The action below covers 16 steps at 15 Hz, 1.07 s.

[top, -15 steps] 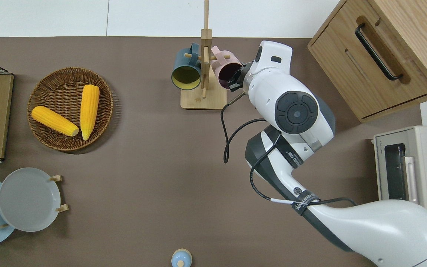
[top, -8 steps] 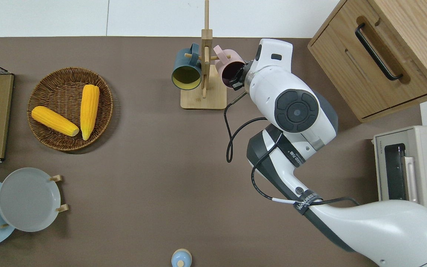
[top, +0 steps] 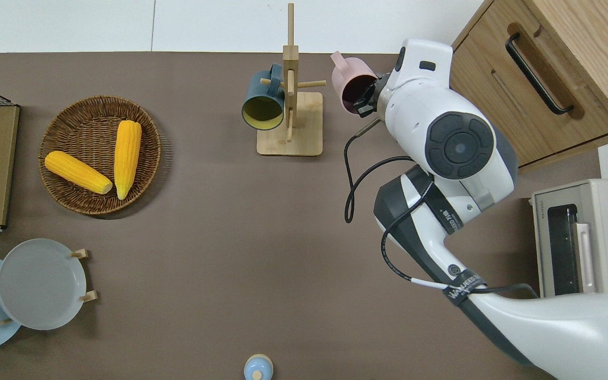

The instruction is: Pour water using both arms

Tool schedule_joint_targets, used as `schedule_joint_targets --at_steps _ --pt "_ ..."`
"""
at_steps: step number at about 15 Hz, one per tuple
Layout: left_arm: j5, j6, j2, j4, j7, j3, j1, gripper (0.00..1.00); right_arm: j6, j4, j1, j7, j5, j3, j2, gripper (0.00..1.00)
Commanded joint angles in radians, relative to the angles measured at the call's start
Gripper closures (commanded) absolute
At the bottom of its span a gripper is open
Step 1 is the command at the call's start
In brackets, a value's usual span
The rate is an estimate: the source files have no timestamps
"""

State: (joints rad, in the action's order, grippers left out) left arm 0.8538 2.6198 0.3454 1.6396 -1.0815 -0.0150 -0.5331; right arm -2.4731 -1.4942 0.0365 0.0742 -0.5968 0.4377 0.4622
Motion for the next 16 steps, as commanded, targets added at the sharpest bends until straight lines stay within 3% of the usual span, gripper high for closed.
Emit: schedule_joint_targets --at_steps 1,8,11,12,16 --pt "-0.001 -0.020 0.001 -0.061 0.026 0.009 -0.001 1.00 0.023 -0.038 0.057 -0.065 0.058 0.029 -0.051 1.000" --pt "-0.274 -0.214 -0.063 -0.145 0.294 0.023 -0.001 1.00 0.081 -0.041 0.106 -0.128 0.091 0.032 -0.079 1.000" --pt "-0.340 -0.283 -0.126 -0.136 0.392 0.038 0.013 1.00 0.176 -0.044 0.106 -0.128 0.133 0.030 -0.109 1.000" --pt "-0.376 -0.323 -0.147 -0.133 0.434 0.041 0.016 1.00 0.218 -0.063 0.108 -0.126 0.138 0.030 -0.128 1.000" --pt "-0.515 -0.402 -0.245 -0.089 0.607 0.044 0.076 1.00 0.454 -0.093 0.102 -0.076 0.196 0.032 -0.183 1.000"
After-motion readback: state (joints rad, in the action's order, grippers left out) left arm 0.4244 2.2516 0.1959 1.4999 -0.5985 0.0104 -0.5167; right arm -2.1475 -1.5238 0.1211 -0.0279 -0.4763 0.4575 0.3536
